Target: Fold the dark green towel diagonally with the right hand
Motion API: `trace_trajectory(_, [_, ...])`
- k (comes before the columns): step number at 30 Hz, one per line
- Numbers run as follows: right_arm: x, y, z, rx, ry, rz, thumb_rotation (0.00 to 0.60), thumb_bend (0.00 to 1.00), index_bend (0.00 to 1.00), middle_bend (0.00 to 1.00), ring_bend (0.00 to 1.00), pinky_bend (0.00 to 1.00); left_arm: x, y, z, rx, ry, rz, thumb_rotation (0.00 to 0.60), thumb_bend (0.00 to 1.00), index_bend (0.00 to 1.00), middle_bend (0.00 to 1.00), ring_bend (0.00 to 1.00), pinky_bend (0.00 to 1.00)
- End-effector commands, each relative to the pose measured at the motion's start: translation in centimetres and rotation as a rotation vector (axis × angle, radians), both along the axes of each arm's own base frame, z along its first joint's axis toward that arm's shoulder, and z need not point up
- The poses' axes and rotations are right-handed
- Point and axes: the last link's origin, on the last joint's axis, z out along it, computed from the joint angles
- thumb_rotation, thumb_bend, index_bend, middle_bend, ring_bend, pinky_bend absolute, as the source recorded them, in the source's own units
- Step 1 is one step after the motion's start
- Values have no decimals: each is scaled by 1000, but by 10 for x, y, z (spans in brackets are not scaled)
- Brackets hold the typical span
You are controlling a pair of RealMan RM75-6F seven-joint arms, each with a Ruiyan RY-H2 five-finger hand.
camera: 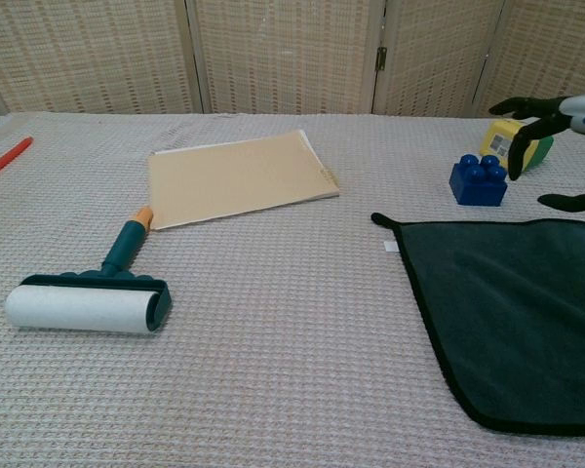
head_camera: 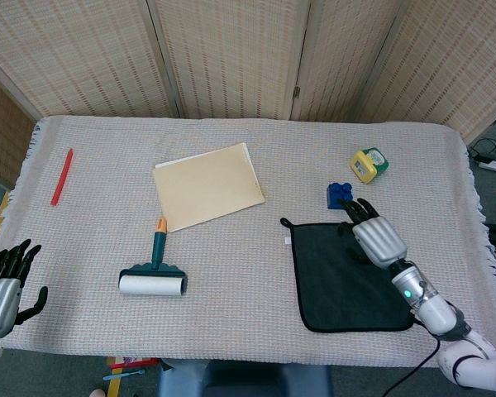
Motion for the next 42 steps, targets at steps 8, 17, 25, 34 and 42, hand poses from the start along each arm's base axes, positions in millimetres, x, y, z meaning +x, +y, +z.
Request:
trace_trajectory(8, [29, -58, -72, 51, 83, 59, 600, 414, 482, 19, 25, 0, -6, 2, 11, 28, -25, 23, 521, 547, 0, 22, 0, 0])
trace_trajectory(17, [39, -79, -106, 77, 116, 68, 600, 414, 482, 19, 25, 0, -10, 4, 18, 51, -37, 38, 519, 548, 0, 22, 0, 0])
trace_trajectory(25, [42, -88, -124, 82, 138, 62, 600, 414, 482, 19, 26, 0, -12, 4, 21, 54, -46, 44, 520, 547, 0, 22, 0, 0])
trace_trajectory(34, [42, -97, -130, 77, 164, 53, 600, 414, 482, 19, 28, 0, -15, 6, 24, 64, -50, 48, 520, 552, 0, 19, 0, 0])
trace_trajectory(42, [41, -100, -134, 90, 188, 41, 600, 414, 482, 16, 26, 0, -16, 6, 25, 70, -49, 42, 521, 584, 0, 5, 0, 0])
